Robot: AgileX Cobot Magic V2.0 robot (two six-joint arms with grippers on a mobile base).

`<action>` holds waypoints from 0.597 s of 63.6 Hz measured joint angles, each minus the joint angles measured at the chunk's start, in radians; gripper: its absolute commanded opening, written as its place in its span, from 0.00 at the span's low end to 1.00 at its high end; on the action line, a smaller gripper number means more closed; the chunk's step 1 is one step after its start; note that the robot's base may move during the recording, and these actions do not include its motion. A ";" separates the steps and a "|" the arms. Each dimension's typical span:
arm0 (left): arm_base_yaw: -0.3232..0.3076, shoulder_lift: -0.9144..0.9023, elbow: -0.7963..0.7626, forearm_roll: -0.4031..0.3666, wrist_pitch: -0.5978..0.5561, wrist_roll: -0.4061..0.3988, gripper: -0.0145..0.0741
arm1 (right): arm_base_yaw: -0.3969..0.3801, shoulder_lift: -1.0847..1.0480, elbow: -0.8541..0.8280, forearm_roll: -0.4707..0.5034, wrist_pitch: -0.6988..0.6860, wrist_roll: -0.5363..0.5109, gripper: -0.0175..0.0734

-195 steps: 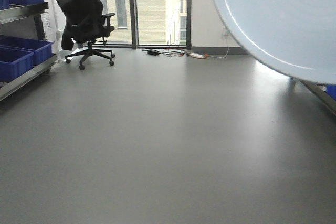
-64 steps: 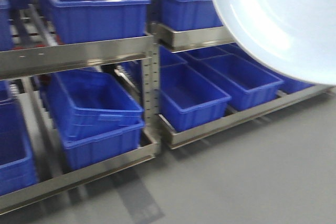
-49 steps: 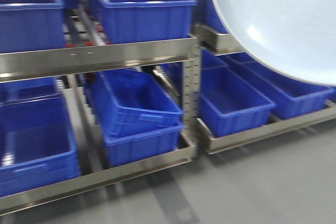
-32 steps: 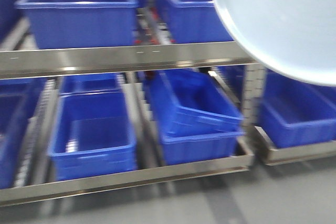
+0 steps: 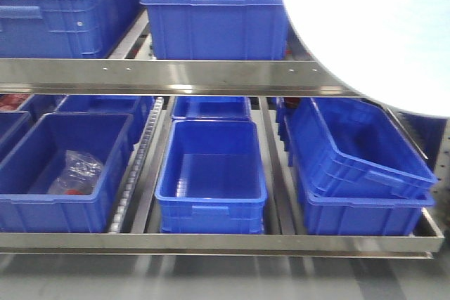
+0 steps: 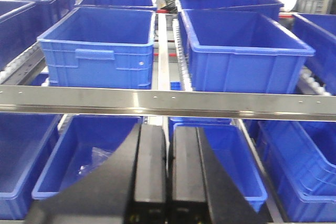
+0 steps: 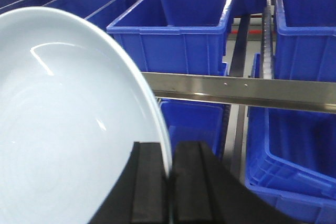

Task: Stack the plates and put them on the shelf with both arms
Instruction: 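Turn the base to face the shelf, keeping the plates above the bins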

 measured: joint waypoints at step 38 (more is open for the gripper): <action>0.000 0.000 0.000 0.000 -0.002 0.000 0.25 | 0.000 0.000 0.000 0.000 0.000 0.000 0.25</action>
